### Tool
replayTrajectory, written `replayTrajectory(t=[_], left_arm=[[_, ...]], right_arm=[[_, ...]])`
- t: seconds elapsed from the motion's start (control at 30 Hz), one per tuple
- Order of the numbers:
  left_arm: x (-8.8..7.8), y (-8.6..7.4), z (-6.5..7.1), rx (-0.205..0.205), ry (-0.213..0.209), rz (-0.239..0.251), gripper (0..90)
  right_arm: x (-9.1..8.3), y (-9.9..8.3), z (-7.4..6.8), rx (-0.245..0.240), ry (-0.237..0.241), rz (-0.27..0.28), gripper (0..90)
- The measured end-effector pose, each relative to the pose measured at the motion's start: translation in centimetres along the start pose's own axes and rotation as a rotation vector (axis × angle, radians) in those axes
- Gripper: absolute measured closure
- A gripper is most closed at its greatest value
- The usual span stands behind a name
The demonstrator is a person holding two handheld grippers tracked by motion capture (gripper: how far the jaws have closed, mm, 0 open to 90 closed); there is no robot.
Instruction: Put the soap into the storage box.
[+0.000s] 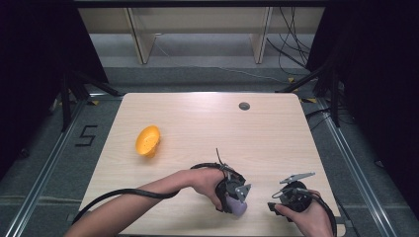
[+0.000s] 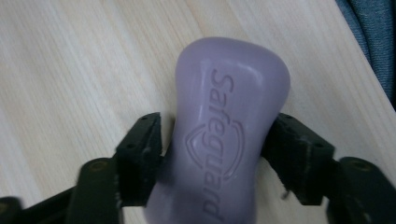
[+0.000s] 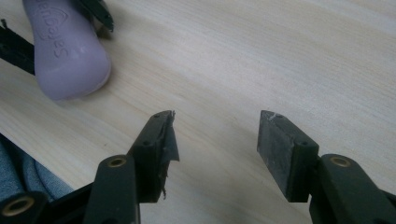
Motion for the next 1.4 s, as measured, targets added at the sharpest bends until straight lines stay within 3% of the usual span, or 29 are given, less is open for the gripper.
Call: replayTrajectory(t=[0.07,0.2,0.27,0.3,0.33,0.4,0.47,0.5,0.53,0.57,0.6,0.67,0.7,0.73,0.77,0.8,0.83,0.9,0.93,1.0,1.03,1.1,1.13,1.17,1.2,1.27,1.33,1.4], left_arm=[[-0.1,-0.1,0.1,0.001,0.007,-0.011,43.4],[-0.2,-0.1,0.4,-0.043,0.013,-0.048,46.6],[-0.3,0.0,0.6,-0.102,0.025,-0.062,46.8],[-0.3,0.0,0.8,-0.170,0.033,-0.064,47.2],[-0.3,0.0,0.8,-0.170,0.033,-0.064,47.3],[-0.6,-0.2,0.8,-0.218,0.034,-0.067,47.4],[-1.0,-0.4,0.8,-0.295,0.034,-0.064,47.6],[-1.6,-0.9,0.9,-0.394,0.045,-0.102,47.6],[-1.6,-0.9,0.9,-0.394,0.045,-0.102,47.7],[-1.8,-1.0,1.0,-0.455,0.069,-0.096,47.7],[-2.2,-1.1,1.1,-0.541,0.085,-0.075,47.8],[-3.0,-1.4,1.1,-0.783,0.086,0.036,47.8],[-3.3,-1.7,1.4,-0.851,0.068,0.079,47.8],[-3.6,-2.0,1.6,-0.884,0.070,0.085,47.9],[-3.9,-2.3,1.9,-0.896,0.102,0.084,47.9],[-4.5,-3.0,2.2,-0.918,0.166,0.094,47.9],[-4.5,-3.0,2.2,-0.918,0.166,0.094,47.9],[-5.2,-3.6,2.5,-0.962,0.195,0.121,47.9],[-5.9,-4.2,2.8,-1.010,0.209,0.132,47.9],[-6.3,-4.6,3.0,-1.018,0.219,0.124,47.9],[-6.9,-5.5,3.3,-1.049,0.246,0.123,47.9],[-7.1,-5.9,3.4,-1.067,0.255,0.125,47.9],[-7.5,-6.9,3.6,-1.102,0.263,0.132,47.9],[-7.5,-6.9,3.6,-1.102,0.263,0.132,47.9],[-7.8,-7.4,3.7,-1.122,0.274,0.134,47.9],[-8.1,-8.2,3.9,-1.166,0.311,0.158,47.9],[-8.7,-9.6,4.4,-1.232,0.296,0.186,47.9],[-8.9,-10.2,4.6,-1.250,0.297,0.191,47.9]], right_arm=[[-0.1,0.0,-0.1,-0.009,0.009,0.006,46.1],[-0.1,0.1,-0.1,-0.010,0.015,0.009,46.1],[-0.1,0.1,-0.1,-0.012,0.016,0.008,46.1],[-0.1,0.0,-0.1,-0.007,0.013,0.007,46.0],[-0.1,0.0,-0.1,-0.007,0.013,0.007,46.0],[-0.2,0.0,-0.2,-0.004,0.017,0.004,46.0],[-0.1,0.0,0.0,-0.013,0.008,0.016,46.0],[-0.2,-0.1,0.0,-0.009,0.010,0.011,46.0],[-0.2,-0.1,0.0,-0.009,0.010,0.011,46.0],[-0.3,-0.2,-0.1,0.004,0.012,-0.002,46.0],[-0.3,-0.1,0.0,-0.008,0.012,0.007,46.0],[-0.2,-0.1,0.0,-0.001,0.005,0.018,46.0],[-0.4,-0.2,-0.1,0.011,0.009,0.006,46.0],[-0.4,-0.2,-0.1,0.014,0.016,0.008,46.0],[-0.4,-0.2,-0.1,0.014,0.016,0.008,46.0],[-0.2,-0.1,0.1,-0.002,0.017,0.020,46.0],[-0.2,0.0,0.1,0.010,0.005,0.010,46.0],[-0.2,0.0,0.0,0.005,0.011,0.017,46.0],[-0.2,0.2,0.0,0.003,0.011,0.019,46.0],[-0.2,0.3,-0.1,-0.003,0.011,0.019,46.0],[-0.1,0.4,0.0,-0.013,0.008,0.013,46.1],[-0.1,0.6,0.0,-0.005,0.021,0.027,46.2],[-0.1,0.6,-0.4,0.033,0.028,0.020,46.4],[-0.1,0.6,-0.4,0.033,0.028,0.020,46.4],[-0.1,0.8,0.0,-0.008,0.016,0.025,46.4],[0.0,1.0,-0.2,0.004,0.016,0.025,46.5],[0.0,1.4,-0.2,-0.014,0.023,0.023,46.5],[0.0,1.5,-0.4,0.000,0.025,0.016,46.5]])
Point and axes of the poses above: each handheld gripper's, and its own axes: x roughly forward along the jaws, y roughly out of its top, z roughly to its right, the point moved 5 cm from there along x, roughly forward along the jaws
